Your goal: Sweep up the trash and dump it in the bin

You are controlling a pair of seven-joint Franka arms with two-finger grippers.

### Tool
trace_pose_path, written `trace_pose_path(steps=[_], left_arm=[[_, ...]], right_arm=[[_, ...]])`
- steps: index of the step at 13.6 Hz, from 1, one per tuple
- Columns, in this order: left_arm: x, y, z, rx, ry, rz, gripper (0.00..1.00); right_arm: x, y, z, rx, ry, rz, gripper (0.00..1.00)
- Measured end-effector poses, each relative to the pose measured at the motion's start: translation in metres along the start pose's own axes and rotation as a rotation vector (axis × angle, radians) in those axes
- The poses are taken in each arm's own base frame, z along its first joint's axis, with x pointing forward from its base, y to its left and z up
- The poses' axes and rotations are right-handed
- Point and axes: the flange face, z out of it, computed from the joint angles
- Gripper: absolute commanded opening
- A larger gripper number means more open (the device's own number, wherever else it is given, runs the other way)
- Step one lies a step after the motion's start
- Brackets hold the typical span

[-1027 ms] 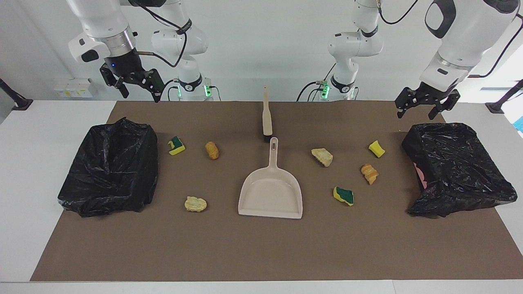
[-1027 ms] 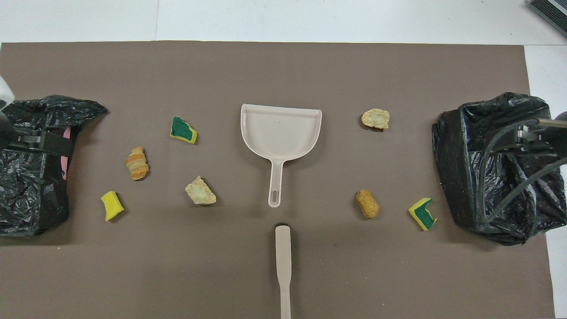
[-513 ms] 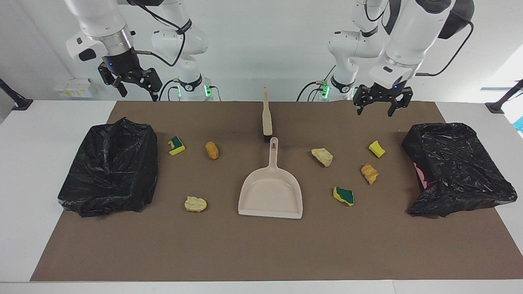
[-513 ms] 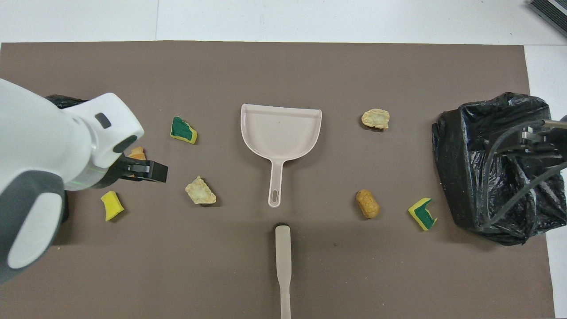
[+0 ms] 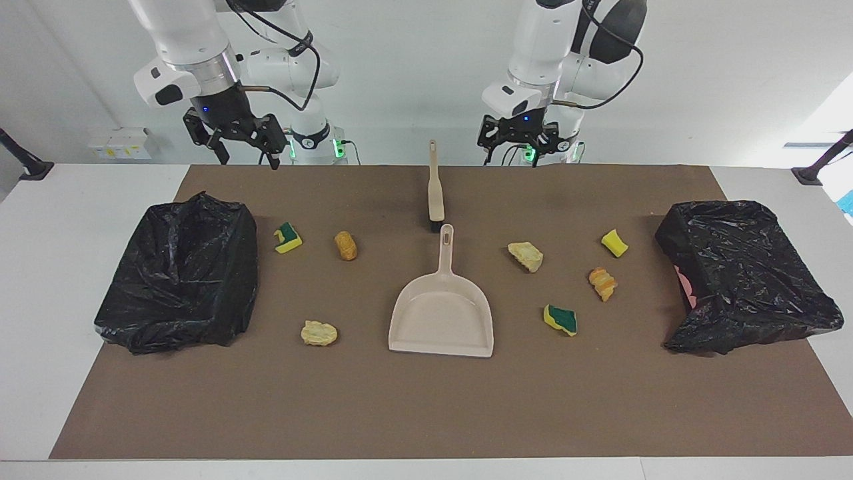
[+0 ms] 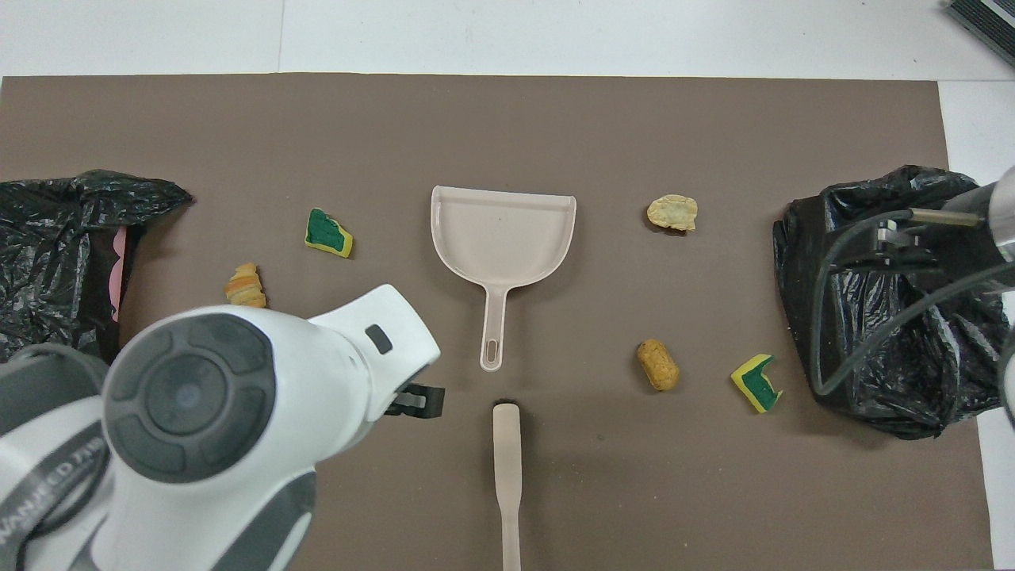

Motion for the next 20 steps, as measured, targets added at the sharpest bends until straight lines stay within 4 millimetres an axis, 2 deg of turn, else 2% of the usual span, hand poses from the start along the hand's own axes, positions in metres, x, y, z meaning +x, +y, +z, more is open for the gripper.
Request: trace_pose_path(steps=[4,7,11,14,16,20], left_arm=[[-0.031,0.049,0.031,0.005,-0.011,0.013,1.0],[-0.057,0.083,0.08,0.002,-0.004,0.021,1.0],[-0.099,0.118,0.162,-0.007,0.009,0.037,1.0],[-0.13,0.133,0.197,-0.013,0.016,0.041,1.0],[-0.148,0.137,0.212,-0.009,0.012,0.046,1.0],[-0.167,0.143,0.226,0.003,0.002,0.054,1.0]], right_arm=[[0.009,-0.062,0.037,0.005,-0.006,0.01,1.0],[0.012,-0.117,0.075,0.004,-0.022,0.015,1.0],[0.008,-0.188,0.12,0.015,-0.018,0.01,1.0],[-0.008,-0.242,0.158,0.011,-0.033,-0.003,1.0],[-0.016,-0.264,0.175,0.007,-0.041,-0.016,1.0],[-0.022,-0.285,0.203,0.012,-0.056,-0.041,1.0]])
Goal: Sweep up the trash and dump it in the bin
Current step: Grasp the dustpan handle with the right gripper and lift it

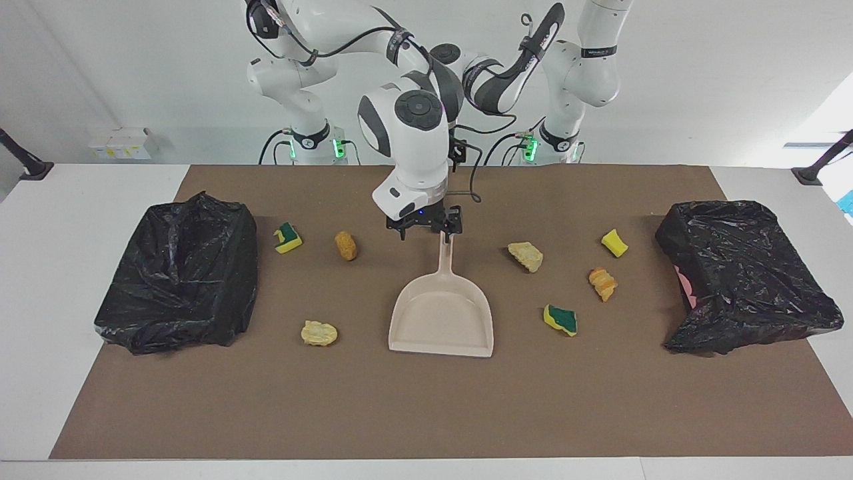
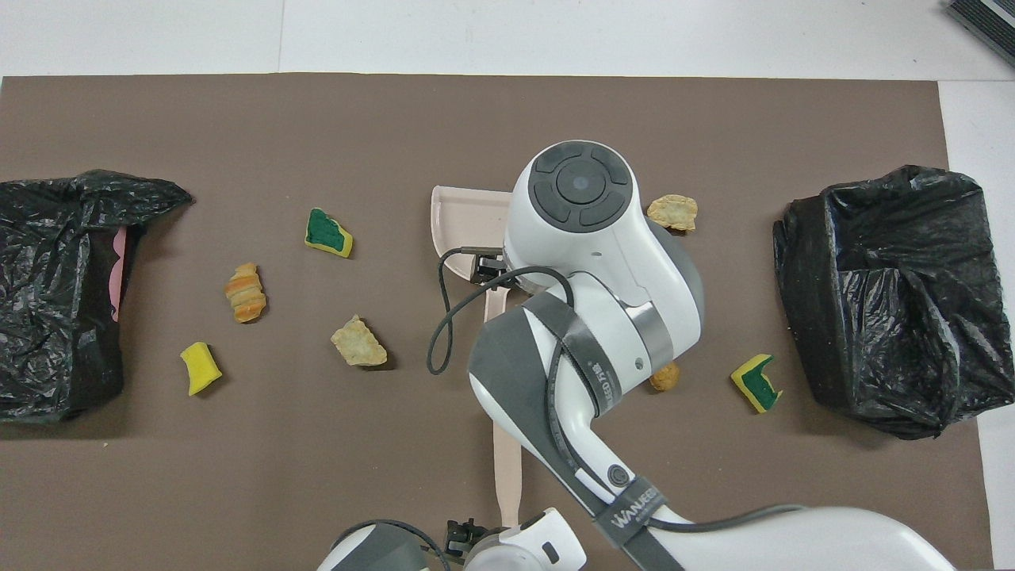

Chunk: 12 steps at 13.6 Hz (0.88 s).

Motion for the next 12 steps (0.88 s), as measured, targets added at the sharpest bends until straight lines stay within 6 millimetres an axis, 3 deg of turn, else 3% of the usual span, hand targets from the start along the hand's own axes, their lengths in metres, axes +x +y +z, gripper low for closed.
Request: trace_pose_path(steps=[4,5,6,7,9,10,12], left_arm=[[-0.004,0.004,0.016,0.007,-0.006,-0.023,1.0],[-0.005,0.005,0.018,0.007,-0.006,-0.028,0.89],[-0.005,0.005,0.018,0.008,-0.007,-0.035,0.71],[-0.005,0.005,0.018,0.007,-0.007,-0.043,0.42],[-0.005,0.005,0.018,0.007,-0.006,-0.054,0.05],[-0.005,0.006,0.017,0.006,-0.006,-0.056,0.0],[-0.003,0.006,0.015,0.003,-0.004,-0.059,0.0]], right_arm=[[-0.011,-0.029,0.04,0.0,-0.026,-0.039,1.0],[-0.016,-0.035,0.049,-0.004,-0.033,-0.05,1.0],[-0.022,-0.039,0.059,-0.013,-0.044,-0.06,1.0],[-0.026,-0.04,0.067,-0.023,-0.055,-0.066,1.0],[-0.032,-0.039,0.08,-0.037,-0.071,-0.07,1.0],[-0.034,-0.039,0.085,-0.041,-0.075,-0.071,1.0],[-0.036,-0.04,0.093,-0.036,-0.068,-0.075,0.84]])
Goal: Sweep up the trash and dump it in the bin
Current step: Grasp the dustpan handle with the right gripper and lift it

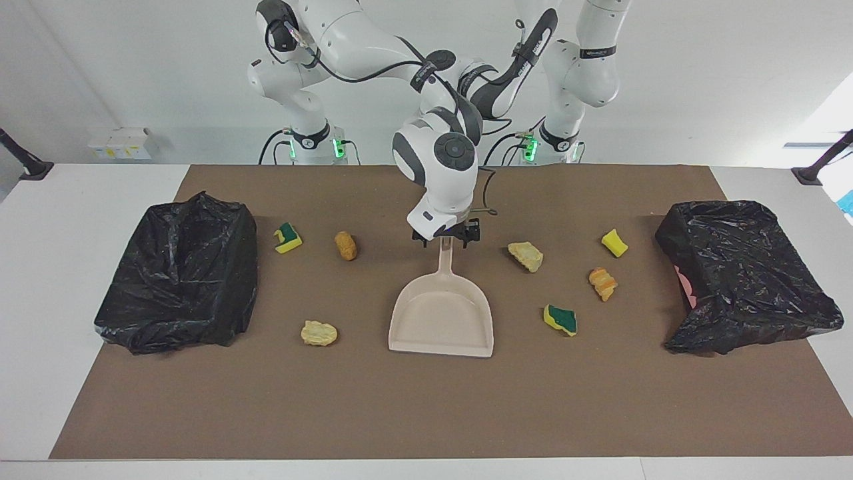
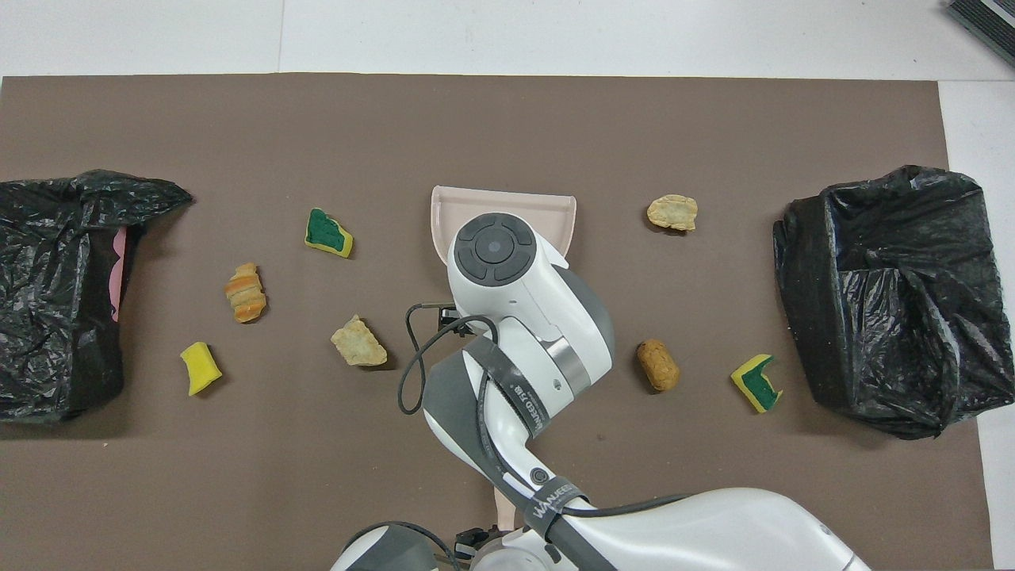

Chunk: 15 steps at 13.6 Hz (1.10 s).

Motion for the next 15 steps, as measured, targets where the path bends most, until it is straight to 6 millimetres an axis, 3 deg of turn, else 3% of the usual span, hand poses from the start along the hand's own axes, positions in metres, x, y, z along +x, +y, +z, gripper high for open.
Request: trace_pose_path(steps=[2,6,12,15], left_arm=[[0.002,-0.001,-0.002,0.004,-0.004,-0.005,0.0],[0.004,-0.002,-0.004,0.014,-0.013,-0.01,0.0],[0.012,-0.009,-0.027,0.036,-0.035,-0.034,0.0],[0.01,-0.015,-0.025,0.07,-0.064,-0.038,0.0]], right_arm=[[-0.002,0.0,0.008,-0.003,-0.003,-0.002,0.6],[-0.002,0.0,0.012,0.004,0.007,-0.004,0.0],[0.0,-0.002,0.003,0.029,0.037,0.004,0.0],[0.002,0.007,-0.029,0.054,0.084,-0.04,0.0]])
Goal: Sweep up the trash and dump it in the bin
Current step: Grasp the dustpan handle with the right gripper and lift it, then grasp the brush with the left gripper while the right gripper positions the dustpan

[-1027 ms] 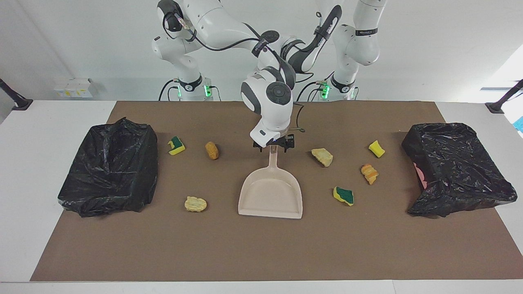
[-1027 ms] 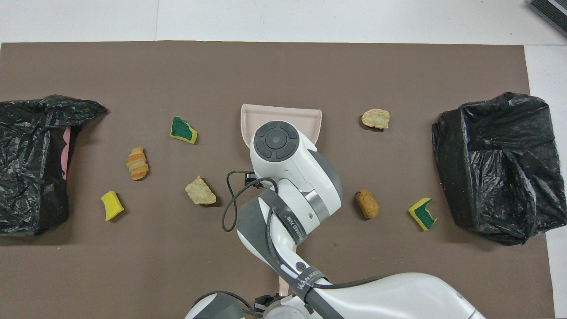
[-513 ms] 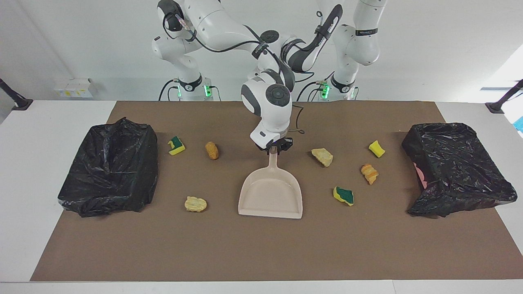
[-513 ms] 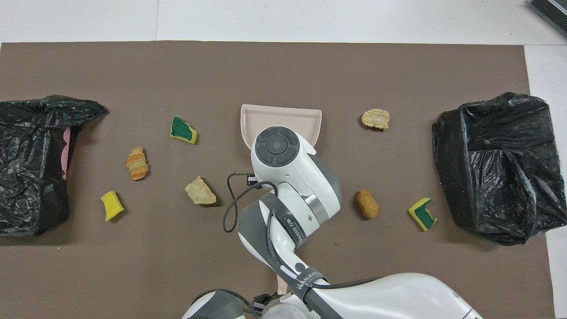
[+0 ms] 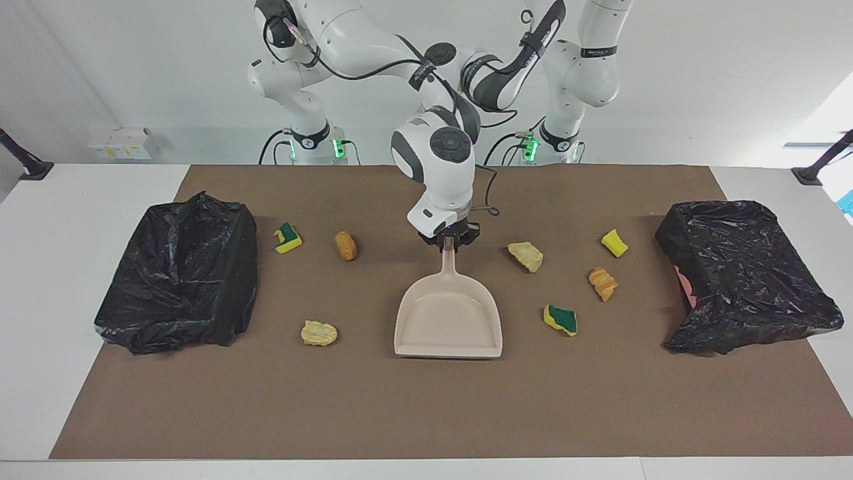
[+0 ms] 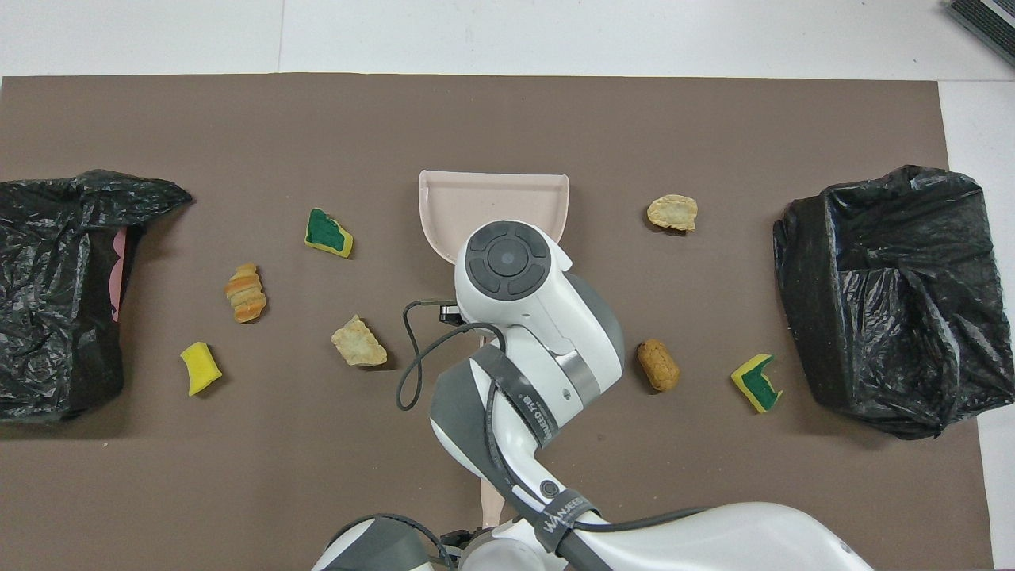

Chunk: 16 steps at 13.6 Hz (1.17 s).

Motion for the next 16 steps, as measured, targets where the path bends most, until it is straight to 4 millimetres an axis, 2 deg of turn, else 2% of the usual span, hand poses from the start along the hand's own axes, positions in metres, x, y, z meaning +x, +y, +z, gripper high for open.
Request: trace_pose_path(steps=[1,3,6,8,12,14,16], left_arm=[[0.002,-0.004,0.001,0.012,-0.011,-0.009,0.0],[0.017,-0.022,-0.002,0.024,-0.027,-0.038,0.0],[0.061,-0.068,-0.012,0.001,-0.029,-0.069,0.0],[0.089,-0.102,-0.018,-0.007,-0.035,-0.094,0.0],[0.145,-0.185,-0.038,-0.009,-0.022,-0.234,0.0],[0.16,-0.225,-0.043,0.063,-0.017,-0.277,0.0],[0.166,-0.257,-0.051,0.138,-0.045,-0.313,0.0]], right_arm=[[0.005,0.009,-0.013,0.008,0.017,-0.061,0.0],[0.025,0.042,-0.032,0.014,0.045,-0.217,0.0],[0.054,0.103,-0.047,0.003,0.049,-0.437,0.0],[0.061,0.127,-0.052,-0.011,0.031,-0.536,0.0],[0.05,0.132,-0.058,-0.065,-0.039,-0.829,0.0],[0.051,0.139,-0.059,-0.065,-0.057,-1.028,0.0],[0.057,0.153,-0.059,-0.073,-0.067,-1.214,0.0]])
